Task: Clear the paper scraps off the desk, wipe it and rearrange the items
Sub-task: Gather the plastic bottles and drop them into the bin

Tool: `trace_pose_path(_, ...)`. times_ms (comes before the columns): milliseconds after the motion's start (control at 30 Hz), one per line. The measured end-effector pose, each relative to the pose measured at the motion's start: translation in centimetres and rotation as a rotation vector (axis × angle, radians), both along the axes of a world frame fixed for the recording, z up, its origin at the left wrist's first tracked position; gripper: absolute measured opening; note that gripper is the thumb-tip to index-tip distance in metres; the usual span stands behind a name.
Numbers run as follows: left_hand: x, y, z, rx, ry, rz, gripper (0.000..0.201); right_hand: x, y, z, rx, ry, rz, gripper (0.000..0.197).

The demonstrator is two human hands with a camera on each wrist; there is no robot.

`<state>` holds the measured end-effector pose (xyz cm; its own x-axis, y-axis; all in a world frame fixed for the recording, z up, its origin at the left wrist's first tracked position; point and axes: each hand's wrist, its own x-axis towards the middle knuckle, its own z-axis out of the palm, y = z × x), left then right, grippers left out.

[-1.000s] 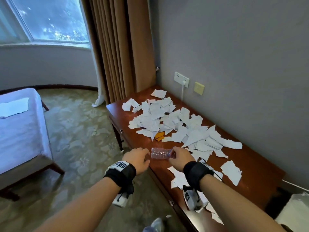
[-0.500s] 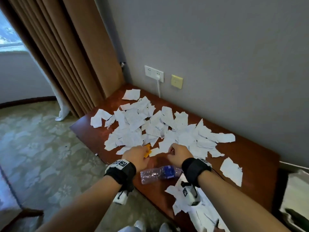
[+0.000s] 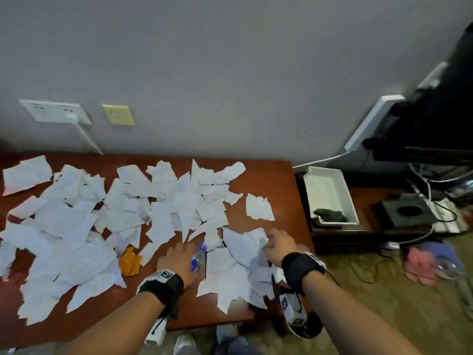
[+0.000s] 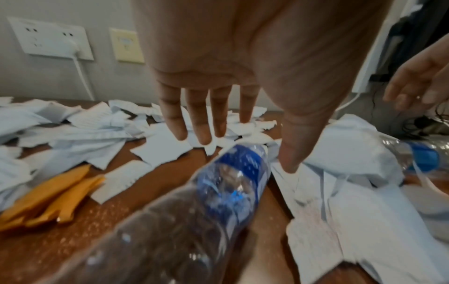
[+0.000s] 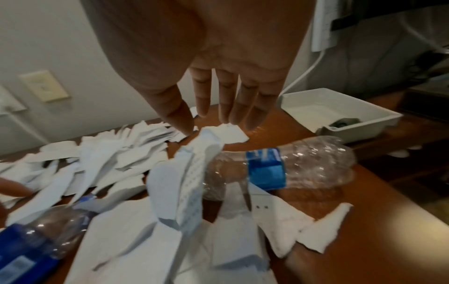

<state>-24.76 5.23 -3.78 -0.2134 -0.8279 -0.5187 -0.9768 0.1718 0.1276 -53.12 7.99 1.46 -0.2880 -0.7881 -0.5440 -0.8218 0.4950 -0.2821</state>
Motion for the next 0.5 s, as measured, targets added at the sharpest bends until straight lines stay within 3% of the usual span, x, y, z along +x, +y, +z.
trace_pose_path(167, 0.4, 0.5, -2.2, -0.030, -0.069, 0.021, 0.085, -1.2, 1.6, -2.1, 0.032, 0.090, -0.008, 0.038)
trace_pose_path(333, 1.0, 0.4, -3.7, 0.049, -0.110, 0.049, 0.067, -2.1, 0.9, -5.1, 0.099, 0.141, 0.116, 0.041)
trace_pose_path(500, 0.7, 0.8, -4.6, 0.108, -0.073, 0.107, 0.072, -2.4, 0.8, -7.0, 0.166, 0.237, 0.270, 0.062)
